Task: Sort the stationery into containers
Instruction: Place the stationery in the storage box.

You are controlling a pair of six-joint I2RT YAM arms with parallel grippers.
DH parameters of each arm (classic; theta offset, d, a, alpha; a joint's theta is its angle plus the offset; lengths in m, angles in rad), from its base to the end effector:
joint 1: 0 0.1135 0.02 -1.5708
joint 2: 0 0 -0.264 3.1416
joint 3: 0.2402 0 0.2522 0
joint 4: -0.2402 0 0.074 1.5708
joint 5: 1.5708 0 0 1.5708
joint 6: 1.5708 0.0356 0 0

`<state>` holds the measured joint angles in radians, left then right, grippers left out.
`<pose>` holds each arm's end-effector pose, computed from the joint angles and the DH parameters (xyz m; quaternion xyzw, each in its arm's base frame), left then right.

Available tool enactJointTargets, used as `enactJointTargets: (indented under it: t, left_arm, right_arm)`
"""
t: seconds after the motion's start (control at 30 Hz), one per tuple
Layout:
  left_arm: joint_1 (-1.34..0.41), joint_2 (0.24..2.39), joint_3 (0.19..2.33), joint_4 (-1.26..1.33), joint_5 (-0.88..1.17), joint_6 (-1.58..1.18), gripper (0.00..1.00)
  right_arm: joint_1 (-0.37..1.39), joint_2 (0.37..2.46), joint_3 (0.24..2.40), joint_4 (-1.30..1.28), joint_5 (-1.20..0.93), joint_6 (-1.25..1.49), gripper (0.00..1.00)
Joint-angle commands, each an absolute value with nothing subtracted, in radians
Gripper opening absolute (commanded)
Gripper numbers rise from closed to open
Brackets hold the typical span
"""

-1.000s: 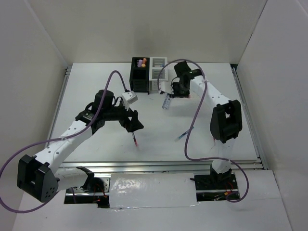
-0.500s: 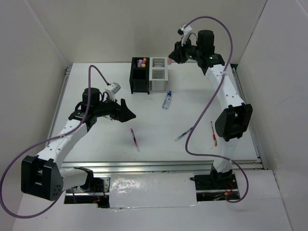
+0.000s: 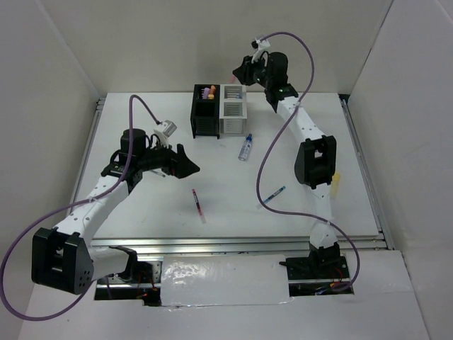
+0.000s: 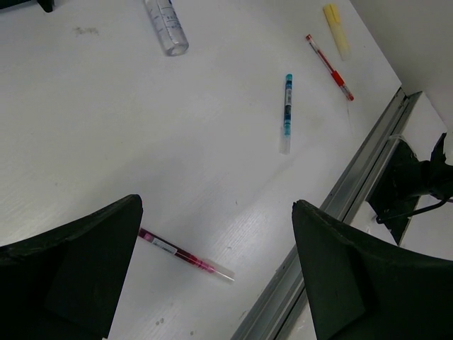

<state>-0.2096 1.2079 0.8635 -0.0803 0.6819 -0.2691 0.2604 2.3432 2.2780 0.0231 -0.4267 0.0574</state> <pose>0.2592 -0.0781 0.2922 0.1577 0.7969 -0.3941 0.4298 0.5363 0.1581 0.3420 -0.2173 0.6870 0.2579 0.6437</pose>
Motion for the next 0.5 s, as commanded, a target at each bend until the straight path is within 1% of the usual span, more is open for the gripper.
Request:
enactJointTargets:
  t: [0.0,0.13,0.47]
  left_arm:
    - [-0.199,1.206,0.854,-0.023,0.699,-0.279,0.99]
    - [-0.198,1.207,0.851,-0.023,0.695,-0.278,0.99]
    - [-0.198,1.203,0.856,-0.032,0.621,-0.269,0.99]
  right_arm:
    - [0.275,2.352,2.326,0.192,-0.371,0.064,0.00]
    - [0.285,2.416,2.374,0.173,-0.371,0.054,0.00]
    - [0.302,2.465,2.353,0.133,-0.373,-0.029,0.00]
